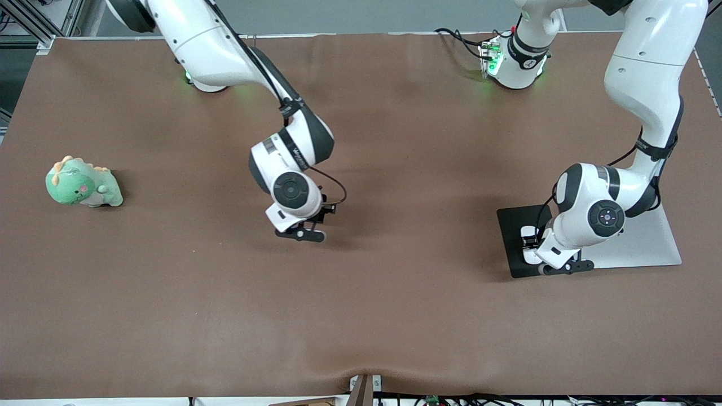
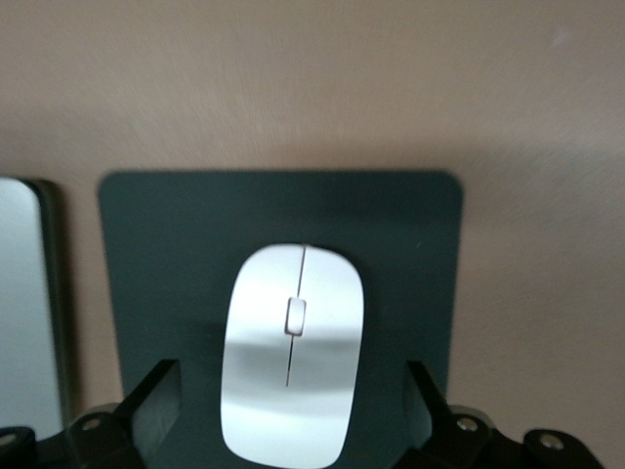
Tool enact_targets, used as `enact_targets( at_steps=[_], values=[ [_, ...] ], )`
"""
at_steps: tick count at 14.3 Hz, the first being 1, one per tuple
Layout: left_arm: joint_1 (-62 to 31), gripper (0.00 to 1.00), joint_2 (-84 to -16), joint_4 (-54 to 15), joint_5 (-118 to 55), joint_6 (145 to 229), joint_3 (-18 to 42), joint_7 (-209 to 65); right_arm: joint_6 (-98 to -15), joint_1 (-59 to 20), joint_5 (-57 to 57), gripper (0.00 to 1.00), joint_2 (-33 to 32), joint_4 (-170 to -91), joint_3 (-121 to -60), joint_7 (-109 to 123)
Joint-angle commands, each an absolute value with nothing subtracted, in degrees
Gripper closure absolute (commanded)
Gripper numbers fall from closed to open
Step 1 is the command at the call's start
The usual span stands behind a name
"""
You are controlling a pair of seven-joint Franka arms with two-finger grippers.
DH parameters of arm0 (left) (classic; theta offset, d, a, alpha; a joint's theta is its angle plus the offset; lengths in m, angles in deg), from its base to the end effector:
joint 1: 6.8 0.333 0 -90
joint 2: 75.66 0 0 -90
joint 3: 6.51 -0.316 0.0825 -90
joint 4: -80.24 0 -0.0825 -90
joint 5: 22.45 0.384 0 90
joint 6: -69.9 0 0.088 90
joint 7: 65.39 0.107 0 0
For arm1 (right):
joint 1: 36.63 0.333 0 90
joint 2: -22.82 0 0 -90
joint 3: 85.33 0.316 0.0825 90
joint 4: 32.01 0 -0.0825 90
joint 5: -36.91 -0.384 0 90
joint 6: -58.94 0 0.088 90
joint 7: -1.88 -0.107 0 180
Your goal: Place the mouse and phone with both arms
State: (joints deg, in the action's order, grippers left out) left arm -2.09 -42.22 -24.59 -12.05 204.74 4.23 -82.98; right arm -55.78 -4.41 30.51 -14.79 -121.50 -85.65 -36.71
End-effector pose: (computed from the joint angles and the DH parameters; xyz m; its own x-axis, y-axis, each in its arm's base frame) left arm 0.6402 -0.0578 0.2132 0.9944 0.0989 -0.0381 0.0977 -0.9947 -0.0326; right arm 0.5713 0.3641 0.2441 0.9589 -0.1761 -0.2224 -0.1649 -0.9840 0.0681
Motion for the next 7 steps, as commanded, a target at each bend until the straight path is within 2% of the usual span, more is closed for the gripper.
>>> enact_targets(
  at_steps=[1, 7],
  values=[
    [-1.71, 0.00, -47.70, -23.83, -10.67, 201.14, 5.01, -82.97, -56.19, -7.45, 31.37, 1.00, -7.60, -130.43, -84.80, -36.36],
    [-1.62, 0.00, -54.99, -11.10, -11.11, 184.45, 5.10, -82.79, -58.82, -14.55, 32.95, 1.00, 0.13, -140.97, -84.89, -27.85]
  ],
)
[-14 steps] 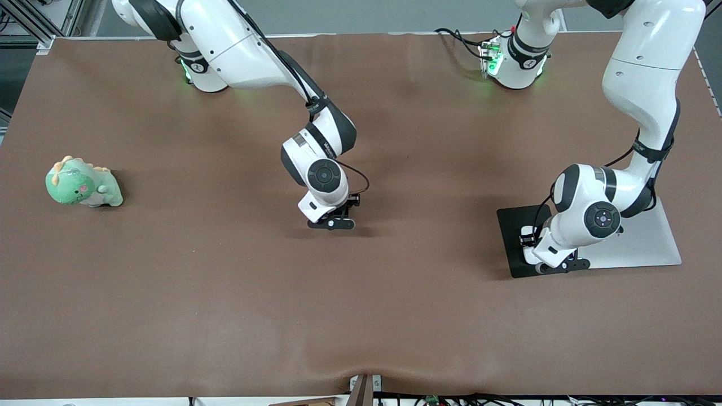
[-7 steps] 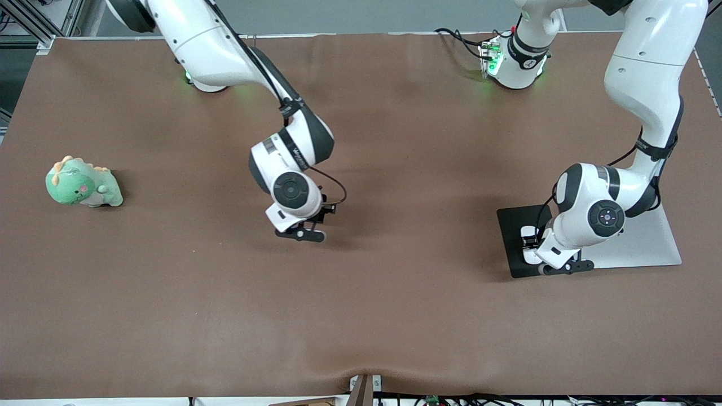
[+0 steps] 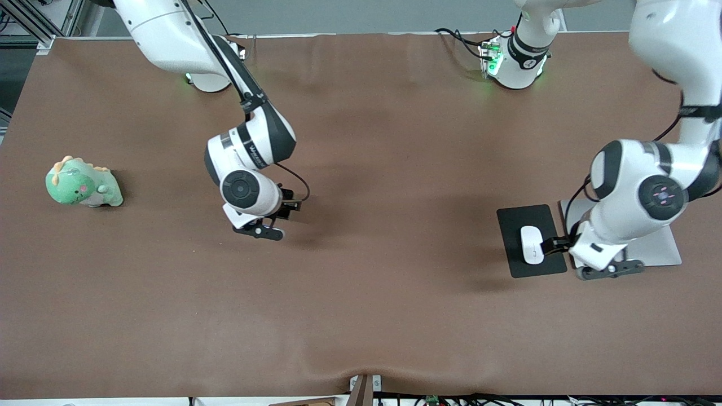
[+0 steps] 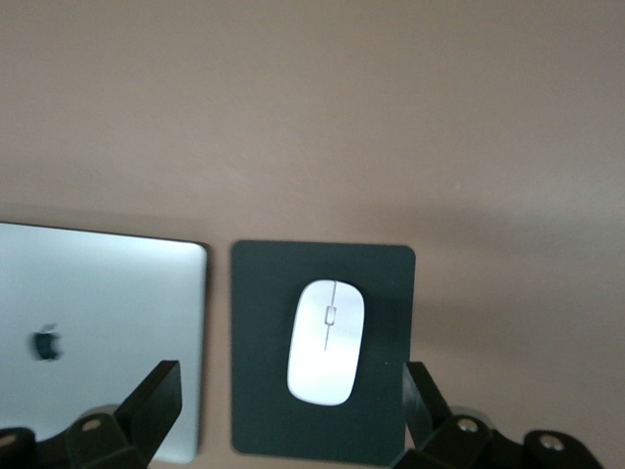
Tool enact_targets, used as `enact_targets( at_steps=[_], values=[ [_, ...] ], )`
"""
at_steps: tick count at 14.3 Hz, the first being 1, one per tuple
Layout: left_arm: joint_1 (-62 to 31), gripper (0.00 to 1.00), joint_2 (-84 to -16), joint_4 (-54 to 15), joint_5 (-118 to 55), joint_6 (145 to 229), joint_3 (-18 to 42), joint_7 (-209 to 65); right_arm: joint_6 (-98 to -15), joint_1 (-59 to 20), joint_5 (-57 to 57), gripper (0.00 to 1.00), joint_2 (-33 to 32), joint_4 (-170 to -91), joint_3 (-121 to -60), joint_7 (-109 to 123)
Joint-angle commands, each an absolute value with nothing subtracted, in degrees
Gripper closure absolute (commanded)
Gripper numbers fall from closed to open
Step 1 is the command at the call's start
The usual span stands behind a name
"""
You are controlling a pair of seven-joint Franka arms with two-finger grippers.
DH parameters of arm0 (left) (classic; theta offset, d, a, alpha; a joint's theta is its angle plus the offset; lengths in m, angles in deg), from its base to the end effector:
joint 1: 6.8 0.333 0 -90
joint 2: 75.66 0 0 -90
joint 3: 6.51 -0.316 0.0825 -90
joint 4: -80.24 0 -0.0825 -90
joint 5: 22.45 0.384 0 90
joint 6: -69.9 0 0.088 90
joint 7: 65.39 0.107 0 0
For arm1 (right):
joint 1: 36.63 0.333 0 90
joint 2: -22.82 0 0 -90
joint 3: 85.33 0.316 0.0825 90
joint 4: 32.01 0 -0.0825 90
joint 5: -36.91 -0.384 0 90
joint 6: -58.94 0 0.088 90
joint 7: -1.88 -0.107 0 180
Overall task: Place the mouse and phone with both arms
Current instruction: 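Raise the left gripper away while the right gripper carries the phone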
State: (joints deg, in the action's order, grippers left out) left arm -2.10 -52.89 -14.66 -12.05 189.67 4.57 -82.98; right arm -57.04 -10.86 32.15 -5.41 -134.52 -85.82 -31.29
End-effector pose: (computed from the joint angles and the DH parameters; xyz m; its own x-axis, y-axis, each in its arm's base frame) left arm 0.6668 -0.0516 0.3878 0.9902 0.1224 0.0669 0.1270 -0.9894 -0.0699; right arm 0.5629 0.2715 0.2585 0.9508 -0.1878 -0.2463 -0.1703 -0.9812 0.0907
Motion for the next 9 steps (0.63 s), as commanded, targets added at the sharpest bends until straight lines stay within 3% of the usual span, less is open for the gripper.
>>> enact_targets(
  at_steps=[1, 9],
  values=[
    [-1.62, 0.00, -56.14, -9.42, -11.38, 181.12, 5.18, -82.79, -58.92, -15.79, 32.95, 1.00, 1.45, -142.47, -84.89, -26.17],
    [-1.62, 0.00, -69.58, -5.62, -13.13, 166.42, 5.27, -74.70, -66.65, -23.62, 36.73, 1.00, 6.56, -152.76, -84.98, -20.19]
  ],
)
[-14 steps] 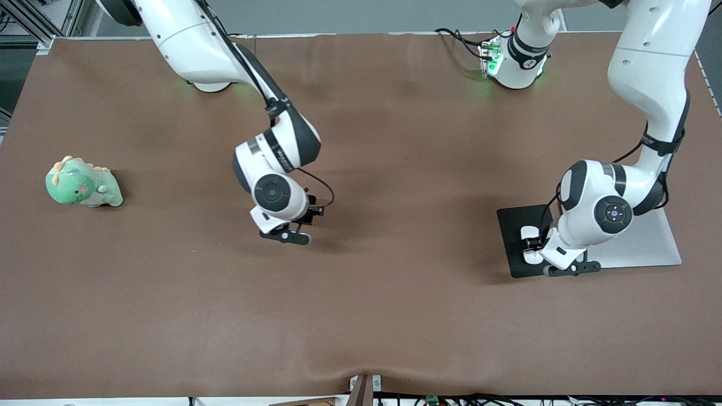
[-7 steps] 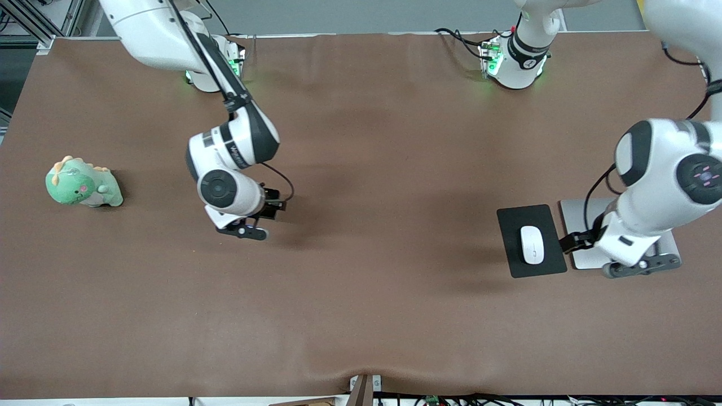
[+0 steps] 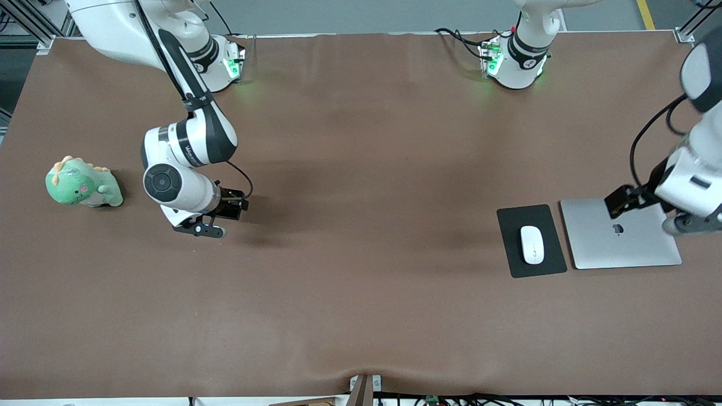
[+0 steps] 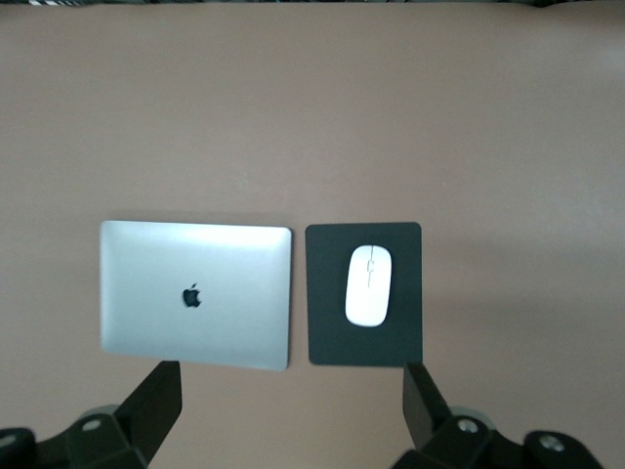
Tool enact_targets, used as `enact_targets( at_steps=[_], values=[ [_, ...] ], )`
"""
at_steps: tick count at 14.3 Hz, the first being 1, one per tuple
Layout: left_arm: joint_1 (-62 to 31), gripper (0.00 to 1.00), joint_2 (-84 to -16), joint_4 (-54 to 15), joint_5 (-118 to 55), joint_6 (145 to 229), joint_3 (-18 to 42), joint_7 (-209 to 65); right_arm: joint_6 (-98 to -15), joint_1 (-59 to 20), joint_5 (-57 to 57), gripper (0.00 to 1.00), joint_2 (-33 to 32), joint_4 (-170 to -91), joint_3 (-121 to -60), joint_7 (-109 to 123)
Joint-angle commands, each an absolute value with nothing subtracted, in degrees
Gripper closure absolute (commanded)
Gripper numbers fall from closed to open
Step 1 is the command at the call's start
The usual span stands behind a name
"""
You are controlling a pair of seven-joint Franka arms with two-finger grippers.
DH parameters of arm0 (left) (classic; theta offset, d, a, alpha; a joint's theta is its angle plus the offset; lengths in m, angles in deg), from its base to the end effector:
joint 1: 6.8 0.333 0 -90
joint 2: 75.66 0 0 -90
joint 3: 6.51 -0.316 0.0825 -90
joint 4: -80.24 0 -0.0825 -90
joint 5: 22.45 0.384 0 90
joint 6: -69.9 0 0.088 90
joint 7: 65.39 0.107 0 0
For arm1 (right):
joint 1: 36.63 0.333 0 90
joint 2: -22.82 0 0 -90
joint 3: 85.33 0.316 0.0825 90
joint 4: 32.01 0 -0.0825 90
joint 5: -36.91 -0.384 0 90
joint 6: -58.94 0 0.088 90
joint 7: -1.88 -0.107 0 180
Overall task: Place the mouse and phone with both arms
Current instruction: 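Raise the left gripper away while the right gripper carries the phone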
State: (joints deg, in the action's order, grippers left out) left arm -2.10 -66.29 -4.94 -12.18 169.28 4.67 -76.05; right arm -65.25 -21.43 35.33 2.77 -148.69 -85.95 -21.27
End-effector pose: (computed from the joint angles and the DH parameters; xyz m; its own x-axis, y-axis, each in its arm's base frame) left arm 0.6171 -0.0441 0.5866 0.9927 0.0478 0.1112 0.0620 -0.9898 -0.1283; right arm 0.5531 0.1451 0.2550 0.9637 -0.1703 -0.2057 -0.1588 -0.9847 0.0714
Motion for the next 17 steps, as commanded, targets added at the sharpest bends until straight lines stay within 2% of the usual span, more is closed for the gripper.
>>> enact_targets(
  at_steps=[1, 3, 8, 10, 13, 17],
  values=[
    [-1.62, 0.00, -70.73, -5.71, -14.35, 165.36, 5.27, -74.62, -67.00, -24.67, 37.17, 1.00, 6.82, -153.47, -84.98, -19.66],
    [-1.70, 0.00, -72.49, -5.71, -15.86, 162.90, 5.18, -73.74, -67.27, -27.57, 37.79, 1.00, 6.91, -154.61, -84.89, -16.86],
    [-1.88, 0.00, -75.74, -5.89, -17.34, 159.11, 5.27, -69.17, -74.29, -35.39, 37.79, 1.00, 7.62, -160.06, -84.89, -6.57],
    [-2.75, 0.00, -77.32, -7.11, -19.37, 158.33, 4.49, -69.25, -75.00, -38.46, 37.79, 1.00, 7.27, -160.42, -84.89, -3.76],
    [-7.58, 0.00, -79.44, -10.01, -19.64, 157.97, -0.34, -69.61, -75.18, -43.47, 37.79, 1.00, 6.83, -160.50, -84.89, 0.89],
    [-7.33, 0.00, -79.62, -10.46, -19.73, 157.97, -0.18, -69.78, -76.49, -46.04, 37.79, 1.00, 4.99, -160.50, -84.89, 4.08]
  ],
)
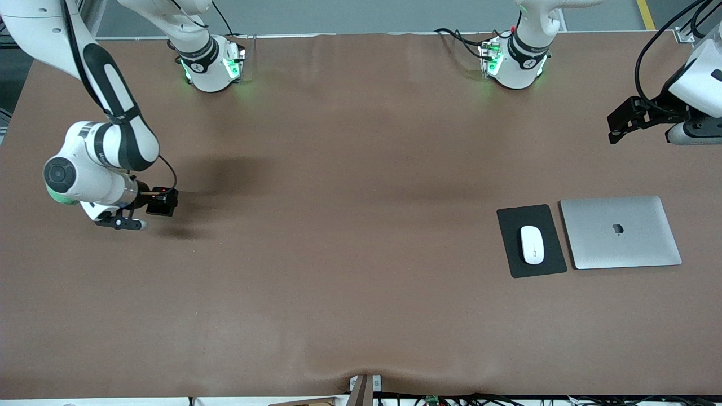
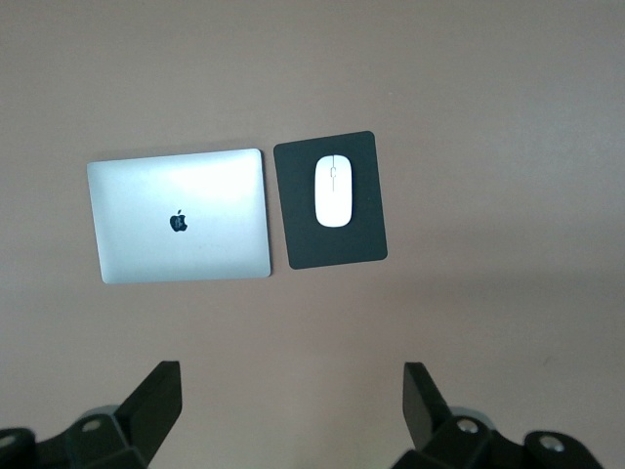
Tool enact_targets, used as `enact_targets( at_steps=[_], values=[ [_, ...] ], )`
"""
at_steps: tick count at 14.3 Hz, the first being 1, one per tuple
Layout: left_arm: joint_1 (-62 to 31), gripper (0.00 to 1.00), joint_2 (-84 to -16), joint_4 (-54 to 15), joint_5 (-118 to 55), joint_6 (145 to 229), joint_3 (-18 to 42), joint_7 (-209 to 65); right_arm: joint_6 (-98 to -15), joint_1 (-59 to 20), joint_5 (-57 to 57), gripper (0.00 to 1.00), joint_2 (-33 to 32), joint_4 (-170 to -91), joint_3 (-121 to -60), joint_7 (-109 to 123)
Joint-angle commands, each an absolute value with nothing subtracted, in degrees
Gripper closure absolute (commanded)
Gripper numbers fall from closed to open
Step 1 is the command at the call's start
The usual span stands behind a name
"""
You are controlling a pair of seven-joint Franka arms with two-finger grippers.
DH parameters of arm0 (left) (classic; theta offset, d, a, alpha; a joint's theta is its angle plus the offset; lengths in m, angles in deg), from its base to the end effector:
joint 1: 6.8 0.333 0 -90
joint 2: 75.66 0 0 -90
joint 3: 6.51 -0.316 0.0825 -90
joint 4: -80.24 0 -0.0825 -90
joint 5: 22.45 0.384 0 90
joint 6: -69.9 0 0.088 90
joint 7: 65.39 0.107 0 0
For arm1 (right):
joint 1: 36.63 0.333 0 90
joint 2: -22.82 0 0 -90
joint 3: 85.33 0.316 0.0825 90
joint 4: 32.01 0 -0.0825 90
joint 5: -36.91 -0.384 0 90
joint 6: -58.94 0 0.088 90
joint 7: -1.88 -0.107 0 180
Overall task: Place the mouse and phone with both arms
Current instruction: 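Raise the left gripper away while the right gripper carries the phone, then lower the black phone beside the plush toy with the right gripper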
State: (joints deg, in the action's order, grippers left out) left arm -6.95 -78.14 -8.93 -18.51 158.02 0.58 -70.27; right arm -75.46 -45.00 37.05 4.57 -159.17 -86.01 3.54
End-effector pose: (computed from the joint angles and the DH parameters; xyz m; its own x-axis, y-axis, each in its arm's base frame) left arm 0.5345 -0.0620 0.6522 0.9988 -0.0391 0.0309 -0.0368 -0.9968 -0.0716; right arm 0.5226 -0.0834 0.2162 0.9737 -0.1242 -0.1910 -0.1266 -0.9920 -0.0004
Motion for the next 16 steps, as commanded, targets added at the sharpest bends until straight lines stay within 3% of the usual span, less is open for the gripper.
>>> enact_targets(
  at_steps=[1, 10, 11, 12, 13, 16],
  values=[
    [-7.33, 0.00, -79.62, -10.55, -19.73, 157.97, -0.18, -69.78, -76.93, -46.04, 37.79, 1.00, 4.54, -160.59, -84.89, 4.16],
    [-7.15, 0.00, -79.00, -10.28, -19.64, 158.23, -0.18, -70.04, -83.88, -46.91, 38.23, 1.00, 1.47, -164.02, -84.98, 5.05],
    [-7.15, 0.00, -79.00, -10.28, -19.64, 158.32, -0.18, -70.05, -83.79, -46.92, 38.23, 0.77, 1.12, -163.85, -84.98, 5.04],
    [-7.07, 0.00, -78.91, -10.37, -19.64, 158.41, -0.18, -70.13, -83.79, -47.18, 38.23, 0.18, 0.85, -163.58, -84.98, 5.04],
    [-7.07, 0.00, -78.83, -10.28, -19.64, 158.41, -0.18, -70.13, -83.18, -47.18, 38.23, 0.00, 0.85, -163.41, -84.89, 5.04],
    [-7.07, 0.00, -78.65, -10.20, -19.73, 158.49, -0.26, -70.13, -80.03, -46.39, 38.05, 0.00, 0.94, -160.78, -84.80, 4.52]
  ],
)
